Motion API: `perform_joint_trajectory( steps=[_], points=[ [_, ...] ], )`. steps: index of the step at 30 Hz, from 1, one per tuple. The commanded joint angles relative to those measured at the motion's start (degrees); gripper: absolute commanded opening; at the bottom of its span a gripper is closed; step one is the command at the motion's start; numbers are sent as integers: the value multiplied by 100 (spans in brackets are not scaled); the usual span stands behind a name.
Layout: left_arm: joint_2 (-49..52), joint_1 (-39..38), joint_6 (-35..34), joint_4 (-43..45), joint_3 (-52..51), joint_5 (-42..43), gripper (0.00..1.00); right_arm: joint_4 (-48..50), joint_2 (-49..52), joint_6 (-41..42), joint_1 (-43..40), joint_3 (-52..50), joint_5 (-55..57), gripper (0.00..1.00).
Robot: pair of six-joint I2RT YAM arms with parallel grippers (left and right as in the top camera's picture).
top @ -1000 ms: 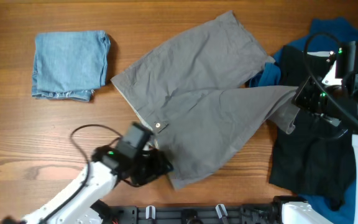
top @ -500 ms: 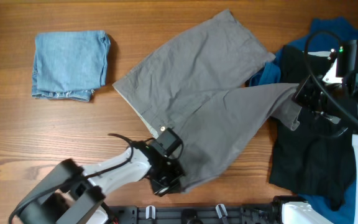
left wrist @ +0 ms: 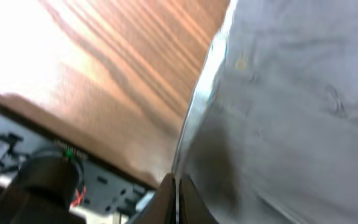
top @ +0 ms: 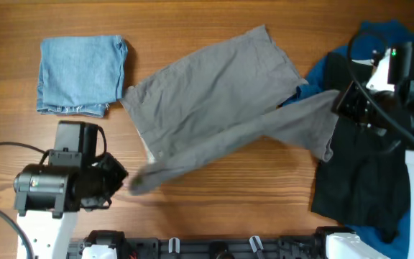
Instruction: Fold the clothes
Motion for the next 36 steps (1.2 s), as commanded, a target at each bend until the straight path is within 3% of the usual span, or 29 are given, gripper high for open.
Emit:
perform_joint_trajectory(
  steps=[1,4,6,7,9,10,11,12,14,20,24,27,30,33,36],
  points=[
    [411,68,297,240,74,-236,4,527,669,-4,105,17,-138,4],
    [780,68,485,931,74,-2,4,1311,1451,11,254,20,-214,4],
    [957,15,710,1368,74,837,9,1373,1843,20,260,17,-313,4],
    [1128,-247,706,1440,72,1080,40,1340,1987,55,260,17,-313,4],
    [1451,-859,612,1517,70,1198,50,1357,2068,175,260,20,-267,4],
    [1740,-1386,354,1906,13,1187,47,1362,2070,330,260,17,-146,4],
    [1961,-1687,17,2155,-37,1128,18,1333,2070,404,260,20,-138,4],
    [2334,-1987,-573,2411,-85,938,4,1270,2070,437,260,20,-136,4],
    [3104,-2302,-1246,2647,-96,636,4,1132,2070,431,260,17,-138,4],
    [5180,-2070,-1397,3624,-96,385,4,763,2070,256,260,17,-96,4],
    [5381,-1305,-15,5504,-94,-153,4,564,2070,232,262,20,-140,4],
    [5383,-713,496,6336,85,-310,4,420,2070,236,267,17,-321,4],
    [5379,-385,1541,5821,896,-122,4,291,2070,240,271,17,-358,4],
    [5344,-439,2214,3685,2243,55,32,251,2070,151,271,20,-122,18],
    [5001,-546,2205,2363,2691,107,42,17,2076,144,271,17,870,18]
  ],
)
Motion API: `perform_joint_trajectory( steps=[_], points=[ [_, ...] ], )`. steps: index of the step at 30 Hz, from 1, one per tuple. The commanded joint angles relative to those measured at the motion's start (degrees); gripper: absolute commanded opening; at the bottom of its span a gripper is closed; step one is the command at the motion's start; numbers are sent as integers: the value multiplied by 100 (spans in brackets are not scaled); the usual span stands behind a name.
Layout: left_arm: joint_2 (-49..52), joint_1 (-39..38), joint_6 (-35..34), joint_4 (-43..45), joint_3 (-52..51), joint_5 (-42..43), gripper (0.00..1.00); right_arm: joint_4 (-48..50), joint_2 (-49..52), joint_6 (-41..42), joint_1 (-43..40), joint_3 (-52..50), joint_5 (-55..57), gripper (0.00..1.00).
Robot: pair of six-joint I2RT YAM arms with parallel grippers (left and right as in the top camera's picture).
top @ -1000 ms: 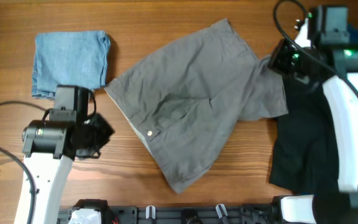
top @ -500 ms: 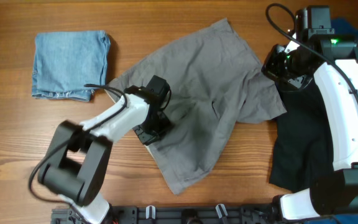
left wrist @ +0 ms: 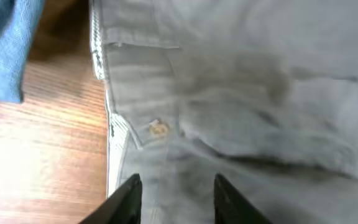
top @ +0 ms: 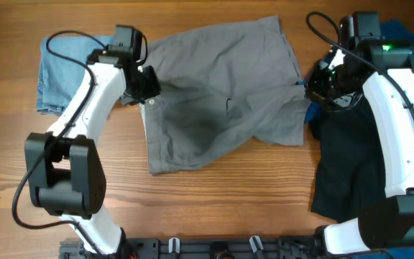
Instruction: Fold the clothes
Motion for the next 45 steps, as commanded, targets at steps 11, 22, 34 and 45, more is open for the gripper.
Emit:
perform_joint_trajectory(
  steps=[11,22,34,45],
  points=[
    [-605,-87,-345,-2247,-1154,962,62,-330,44,-81,28,17,1075,15],
    [-605,-87,-1576,164,-3265,748,59,-337,44,-216,28,17,946,17],
    [-1233,162,-1493,-146,-3101,890,4,-13,308,-203,-142,-846,1110,22],
    [-2190,190,-1486,-153,-3069,883,4,1338,922,15,-835,-2673,125,50]
  ],
)
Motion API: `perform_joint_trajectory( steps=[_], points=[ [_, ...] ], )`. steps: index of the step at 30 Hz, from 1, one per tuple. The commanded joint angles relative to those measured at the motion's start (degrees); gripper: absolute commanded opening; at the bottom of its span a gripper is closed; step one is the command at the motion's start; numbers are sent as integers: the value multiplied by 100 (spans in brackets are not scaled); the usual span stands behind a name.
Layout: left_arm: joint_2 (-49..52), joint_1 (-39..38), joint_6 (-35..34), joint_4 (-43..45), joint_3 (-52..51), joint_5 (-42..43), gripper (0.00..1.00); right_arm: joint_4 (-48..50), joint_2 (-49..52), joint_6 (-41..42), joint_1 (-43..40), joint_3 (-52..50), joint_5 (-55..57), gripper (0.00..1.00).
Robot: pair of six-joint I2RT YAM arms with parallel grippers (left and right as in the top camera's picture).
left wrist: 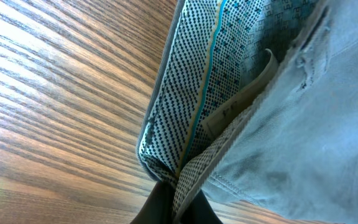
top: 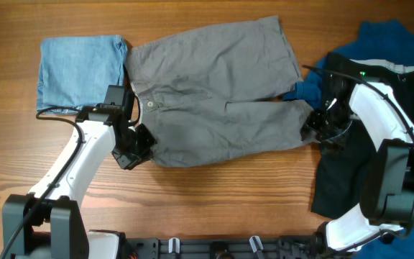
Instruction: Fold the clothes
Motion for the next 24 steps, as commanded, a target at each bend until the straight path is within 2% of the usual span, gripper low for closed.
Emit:
perform_joint_trajectory(
  steps=[1,2,5,8,10,12,13,16,17,21,24],
  points=[
    [-85,35,46,13,94,-109,4,367,118,334,-133,-173,-210,43],
    [-85,35,48,13,94,-149,4,404,118,337,-142,-173,-210,42],
    [-85,35,48,15,94,-280,4,804,118,332,-142,-267,-214,63],
    [-85,37,46,72,94,-343,4,763,114,-149,-149,-328,-127,66],
    [-85,37,46,81,94,-387,4,798,50,-640,-153,-157,-208,62],
    [-85,37,46,192,94,-533,4,813,-216,-1637,-153,151,-1067,62],
    [-85,57,44,363,94,-538,4,695,-490,-1582,-153,203,-1189,58],
    [-85,109,44,496,94,-621,4,372,-531,-1104,-155,0,-975,28],
    [-85,140,46,518,94,-625,4,466,-527,-804,-173,-260,-870,21],
    [-85,175,48,518,94,-625,4,1095,-527,-442,-417,-1073,-844,21],
    [-85,175,48,518,94,-625,4,1572,-522,-413,-649,-1512,-787,30]
  ],
)
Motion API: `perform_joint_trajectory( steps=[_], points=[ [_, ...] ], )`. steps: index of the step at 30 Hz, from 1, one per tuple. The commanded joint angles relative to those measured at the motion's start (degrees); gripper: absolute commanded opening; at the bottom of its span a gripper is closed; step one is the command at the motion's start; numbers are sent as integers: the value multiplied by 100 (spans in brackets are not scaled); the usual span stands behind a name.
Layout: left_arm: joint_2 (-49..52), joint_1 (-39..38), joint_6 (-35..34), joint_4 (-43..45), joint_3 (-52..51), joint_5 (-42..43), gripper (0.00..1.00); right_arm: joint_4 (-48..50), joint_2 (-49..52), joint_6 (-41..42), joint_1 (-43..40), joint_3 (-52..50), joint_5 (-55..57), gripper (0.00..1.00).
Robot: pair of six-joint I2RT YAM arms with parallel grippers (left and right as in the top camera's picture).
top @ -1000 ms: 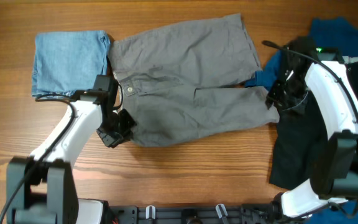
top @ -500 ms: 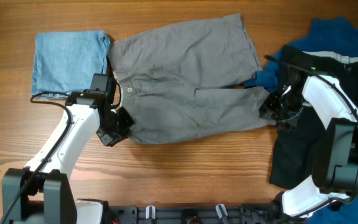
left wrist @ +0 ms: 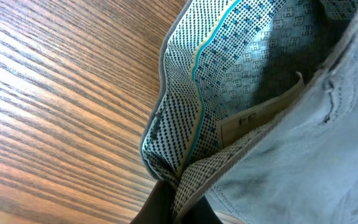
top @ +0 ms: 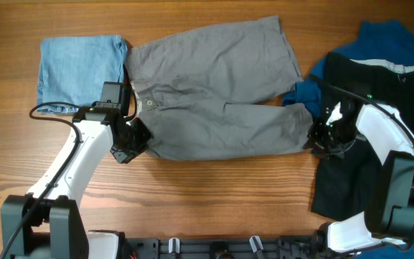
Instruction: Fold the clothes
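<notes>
Grey shorts [top: 214, 93] lie across the middle of the table, folded lengthwise with both legs pointing right. My left gripper [top: 136, 137] is shut on the near corner of their waistband. In the left wrist view the patterned waistband lining [left wrist: 229, 68] is pinched between the fingers [left wrist: 160, 202]. My right gripper [top: 316, 138] sits at the hem of the near leg, at the edge of the dark clothes; I cannot tell whether it is shut. A folded light-blue denim piece [top: 81, 74] lies at the far left.
A heap of black cloth [top: 358, 173] and blue cloth [top: 390, 43] lies at the right under the right arm. Bare wood table [top: 214, 201] runs along the near side. The arm bases stand at the near edge.
My left gripper has moved slightly farther back and left with the waistband corner still in it. The right gripper has shifted a little nearer and right, and the near leg lies flatter.
At first the shorts hung stretched between both grippers, left one near the front edge. Then both grippers were at the far side with the shorts spread wide. Later the shorts lay folded lengthwise, grippers at the near corners, and they stay there now.
</notes>
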Motion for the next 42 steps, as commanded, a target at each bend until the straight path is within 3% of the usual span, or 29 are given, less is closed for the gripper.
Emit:
perform_joint_trajectory(
  steps=[1,8,10,12,13,14,15,16,18,19,22,26,29,35,39,42],
  points=[
    [-85,46,48,17,92,-166,4,332,-4,144,-136,-302,96,30],
    [-85,46,46,37,92,-166,5,1397,2,-310,-120,-492,94,49],
    [-85,46,46,37,92,-166,6,1429,0,-308,-120,-492,79,39],
    [-85,46,46,46,92,-166,6,1429,0,-282,-120,-492,72,22],
    [-85,46,46,61,92,-166,6,1427,0,-289,-120,-492,72,21],
    [-85,46,46,90,92,-166,6,1384,0,-310,-120,-492,76,23],
    [-85,46,48,122,92,-166,6,1283,0,-393,-120,-492,76,39],
    [-85,46,46,129,92,-166,6,1207,0,-468,-120,-492,111,47],
    [-85,46,46,142,92,-166,6,979,0,-612,-120,-509,236,47],
    [-85,46,46,142,92,-166,6,994,0,-603,-120,-531,304,41],
    [-85,46,46,146,92,-166,6,1045,0,-516,-120,-549,289,4],
    [-94,48,195,107,114,-155,4,330,-212,-595,-127,-48,245,4],
    [-254,57,551,-682,599,-160,4,-1123,-815,-608,-127,1204,247,4],
    [-1320,59,800,-2763,1790,-354,4,-2830,-1976,-369,-125,3410,247,4],
    [-2129,57,778,-3427,1867,-354,4,-3241,-2280,-20,-125,4175,236,4],
    [-2575,57,710,-3871,1864,-352,4,-2623,-2337,-258,-125,4210,-151,4]
  ],
)
